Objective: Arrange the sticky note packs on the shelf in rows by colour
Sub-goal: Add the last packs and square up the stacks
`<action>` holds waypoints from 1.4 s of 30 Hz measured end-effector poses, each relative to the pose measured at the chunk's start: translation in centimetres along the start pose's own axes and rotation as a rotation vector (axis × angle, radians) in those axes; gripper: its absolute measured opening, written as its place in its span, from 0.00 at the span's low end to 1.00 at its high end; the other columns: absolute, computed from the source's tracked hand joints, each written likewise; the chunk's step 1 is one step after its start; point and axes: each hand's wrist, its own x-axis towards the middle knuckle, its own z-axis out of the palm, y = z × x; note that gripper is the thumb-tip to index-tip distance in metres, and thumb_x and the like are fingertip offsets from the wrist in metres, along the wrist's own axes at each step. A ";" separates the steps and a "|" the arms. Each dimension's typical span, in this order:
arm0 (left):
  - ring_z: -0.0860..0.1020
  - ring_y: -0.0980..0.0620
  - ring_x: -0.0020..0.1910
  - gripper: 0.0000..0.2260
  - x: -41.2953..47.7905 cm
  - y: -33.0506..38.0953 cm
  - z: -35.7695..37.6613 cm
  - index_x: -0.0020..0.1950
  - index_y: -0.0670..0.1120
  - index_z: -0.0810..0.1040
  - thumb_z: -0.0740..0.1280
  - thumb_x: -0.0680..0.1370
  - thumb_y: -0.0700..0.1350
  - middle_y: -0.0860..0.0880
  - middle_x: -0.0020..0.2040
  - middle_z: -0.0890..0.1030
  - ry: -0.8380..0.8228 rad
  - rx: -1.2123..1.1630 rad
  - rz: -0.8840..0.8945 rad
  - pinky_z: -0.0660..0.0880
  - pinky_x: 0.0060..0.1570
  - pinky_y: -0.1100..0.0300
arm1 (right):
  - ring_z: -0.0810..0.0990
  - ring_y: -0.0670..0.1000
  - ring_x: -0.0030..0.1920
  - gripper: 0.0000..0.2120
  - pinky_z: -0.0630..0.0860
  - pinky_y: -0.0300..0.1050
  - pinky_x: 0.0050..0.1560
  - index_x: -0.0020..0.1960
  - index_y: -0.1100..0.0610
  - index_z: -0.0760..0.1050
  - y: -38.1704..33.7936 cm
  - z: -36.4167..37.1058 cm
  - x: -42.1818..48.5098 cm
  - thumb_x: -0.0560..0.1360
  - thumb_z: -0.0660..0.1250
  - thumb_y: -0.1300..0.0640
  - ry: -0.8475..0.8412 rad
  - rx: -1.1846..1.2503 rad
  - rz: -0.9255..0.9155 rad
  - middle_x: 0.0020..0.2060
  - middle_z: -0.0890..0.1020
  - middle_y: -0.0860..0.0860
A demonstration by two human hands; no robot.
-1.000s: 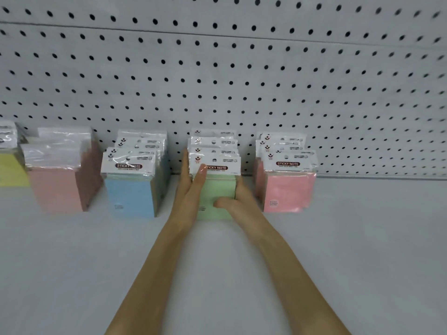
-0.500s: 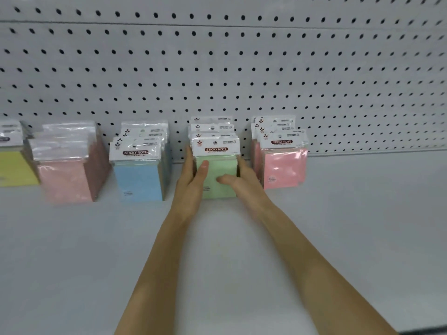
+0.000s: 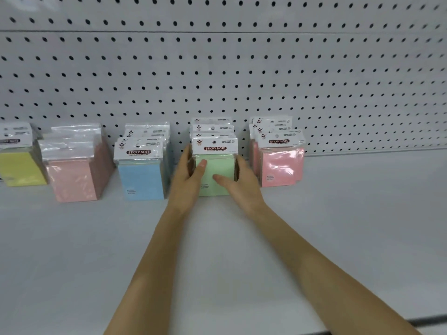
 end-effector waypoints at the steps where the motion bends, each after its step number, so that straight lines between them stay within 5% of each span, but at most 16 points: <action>1: 0.76 0.64 0.57 0.20 0.0 0.0 0.1 0.72 0.48 0.66 0.61 0.80 0.39 0.58 0.59 0.78 0.018 0.002 0.004 0.74 0.59 0.63 | 0.66 0.28 0.59 0.26 0.64 0.24 0.59 0.66 0.55 0.69 -0.1 0.1 -0.4 0.71 0.70 0.65 0.060 -0.073 -0.073 0.57 0.72 0.36; 3: 0.76 0.63 0.58 0.21 -0.1 0.0 0.2 0.72 0.49 0.66 0.63 0.79 0.39 0.56 0.60 0.78 0.026 0.013 0.008 0.75 0.57 0.65 | 0.51 0.19 0.60 0.28 0.52 0.18 0.61 0.70 0.60 0.65 0.0 -0.1 -1.0 0.72 0.69 0.66 0.154 -0.160 -0.191 0.59 0.60 0.29; 5: 0.77 0.63 0.58 0.22 -0.1 -0.1 0.2 0.71 0.51 0.67 0.66 0.78 0.39 0.54 0.60 0.78 0.019 0.056 0.022 0.76 0.54 0.64 | 0.58 0.33 0.69 0.27 0.57 0.30 0.69 0.70 0.61 0.65 0.5 -1.0 -1.6 0.72 0.67 0.66 0.257 -0.174 -0.271 0.63 0.64 0.37; 7: 0.76 0.65 0.57 0.23 0.0 -0.3 0.2 0.70 0.53 0.67 0.67 0.77 0.40 0.56 0.59 0.78 0.022 0.105 0.031 0.77 0.50 0.64 | 0.69 0.52 0.66 0.24 0.65 0.40 0.67 0.67 0.61 0.68 0.8 -2.7 -2.3 0.71 0.66 0.66 0.362 -0.204 -0.359 0.60 0.70 0.48; 11: 0.74 0.55 0.63 0.27 0.2 -0.8 0.2 0.73 0.52 0.64 0.69 0.76 0.43 0.53 0.65 0.75 0.076 0.178 0.031 0.79 0.50 0.59 | 0.68 0.53 0.64 0.26 0.64 0.38 0.65 0.68 0.58 0.66 1.9 -8.1 -2.0 0.71 0.68 0.63 0.473 -0.276 -0.337 0.60 0.69 0.50; 15: 0.66 0.55 0.70 0.32 -0.6 -0.2 0.6 0.76 0.49 0.60 0.71 0.75 0.42 0.54 0.71 0.67 0.303 0.236 0.127 0.68 0.55 0.77 | 0.66 0.46 0.66 0.38 0.65 0.41 0.65 0.74 0.53 0.57 2.9 -11.9 0.1 0.71 0.73 0.53 0.356 -0.134 -0.035 0.66 0.65 0.49; 19: 0.64 0.57 0.71 0.36 -1.6 0.3 1.2 0.77 0.50 0.57 0.72 0.74 0.46 0.55 0.72 0.64 0.293 0.234 0.104 0.63 0.68 0.63 | 0.71 0.44 0.62 0.40 0.71 0.45 0.63 0.74 0.49 0.57 3.1 -13.2 1.2 0.69 0.75 0.52 0.192 0.035 0.105 0.65 0.70 0.45; 25: 0.67 0.56 0.70 0.44 -2.1 0.3 3.0 0.77 0.52 0.52 0.76 0.69 0.45 0.53 0.73 0.66 0.208 0.250 -0.027 0.65 0.68 0.57 | 0.76 0.42 0.57 0.36 0.71 0.35 0.50 0.70 0.46 0.62 3.3 -13.6 1.6 0.68 0.76 0.51 0.082 -0.070 0.054 0.61 0.76 0.43; 29: 0.69 0.58 0.64 0.41 -2.2 0.4 3.3 0.77 0.49 0.51 0.73 0.72 0.37 0.54 0.69 0.68 0.235 0.252 -0.070 0.66 0.62 0.64 | 0.75 0.47 0.59 0.34 0.68 0.38 0.53 0.71 0.49 0.61 3.4 -13.9 2.1 0.70 0.74 0.54 0.042 -0.110 0.052 0.63 0.75 0.46; 34: 0.69 0.55 0.68 0.40 -2.4 0.4 3.1 0.78 0.47 0.50 0.71 0.73 0.36 0.48 0.73 0.66 0.272 0.217 -0.104 0.66 0.66 0.61 | 0.74 0.47 0.59 0.36 0.68 0.37 0.53 0.73 0.50 0.58 3.7 -14.0 2.2 0.71 0.72 0.54 0.018 -0.096 0.059 0.63 0.74 0.46; 38: 0.71 0.52 0.66 0.24 -4.4 1.3 4.1 0.71 0.43 0.67 0.67 0.75 0.38 0.49 0.67 0.72 0.508 0.519 0.237 0.66 0.68 0.59 | 0.74 0.46 0.57 0.34 0.67 0.37 0.53 0.72 0.50 0.59 3.8 -14.1 2.3 0.71 0.72 0.54 0.016 -0.100 0.051 0.63 0.75 0.46; 42: 0.78 0.56 0.54 0.14 -6.1 1.8 7.4 0.62 0.42 0.76 0.61 0.78 0.44 0.49 0.56 0.80 0.357 0.536 0.382 0.73 0.56 0.66 | 0.75 0.46 0.57 0.34 0.69 0.38 0.54 0.72 0.50 0.61 4.0 -14.5 2.4 0.72 0.72 0.55 -0.002 -0.072 0.055 0.61 0.75 0.45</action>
